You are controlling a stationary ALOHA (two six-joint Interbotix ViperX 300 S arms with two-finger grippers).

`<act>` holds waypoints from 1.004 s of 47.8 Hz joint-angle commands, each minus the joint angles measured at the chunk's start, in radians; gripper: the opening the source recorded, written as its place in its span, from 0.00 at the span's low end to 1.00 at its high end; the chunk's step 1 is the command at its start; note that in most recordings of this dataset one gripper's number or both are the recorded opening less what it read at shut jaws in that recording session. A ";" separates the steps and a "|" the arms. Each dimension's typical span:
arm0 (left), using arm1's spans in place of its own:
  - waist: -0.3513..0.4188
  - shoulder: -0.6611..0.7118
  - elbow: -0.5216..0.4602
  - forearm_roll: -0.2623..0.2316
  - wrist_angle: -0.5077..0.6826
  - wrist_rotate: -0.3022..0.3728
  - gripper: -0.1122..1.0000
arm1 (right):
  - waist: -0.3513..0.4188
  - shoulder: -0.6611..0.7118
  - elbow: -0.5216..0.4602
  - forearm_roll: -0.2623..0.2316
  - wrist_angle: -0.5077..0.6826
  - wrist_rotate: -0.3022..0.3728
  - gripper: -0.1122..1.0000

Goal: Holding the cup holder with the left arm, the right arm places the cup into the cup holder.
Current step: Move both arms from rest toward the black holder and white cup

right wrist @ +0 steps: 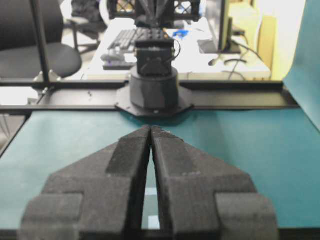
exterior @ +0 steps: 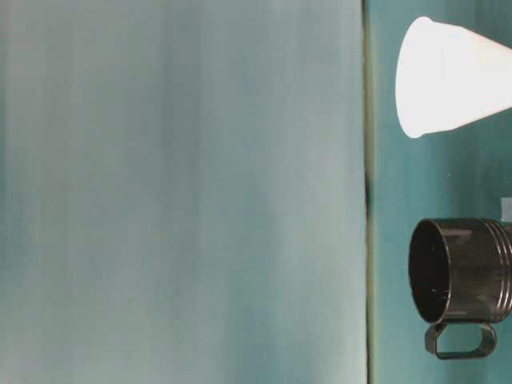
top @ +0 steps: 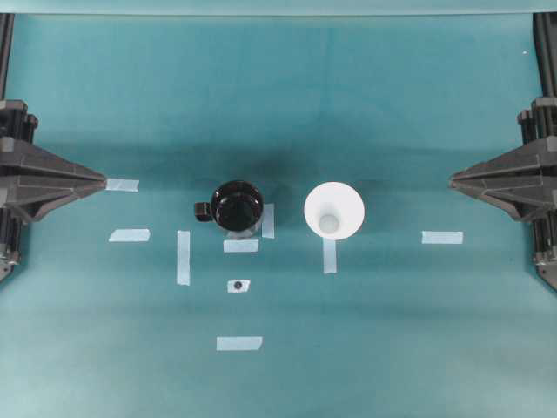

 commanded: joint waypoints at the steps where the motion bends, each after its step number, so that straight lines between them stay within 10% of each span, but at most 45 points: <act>1: -0.008 0.011 0.003 0.009 -0.005 -0.034 0.25 | 0.002 0.008 -0.002 0.005 -0.012 0.006 0.25; 22: -0.006 0.089 -0.029 0.011 0.067 -0.083 0.13 | 0.000 0.005 0.032 0.051 0.035 0.146 0.12; 48: -0.003 0.304 -0.164 0.014 0.314 -0.078 0.13 | -0.103 0.121 -0.100 0.051 0.426 0.146 0.12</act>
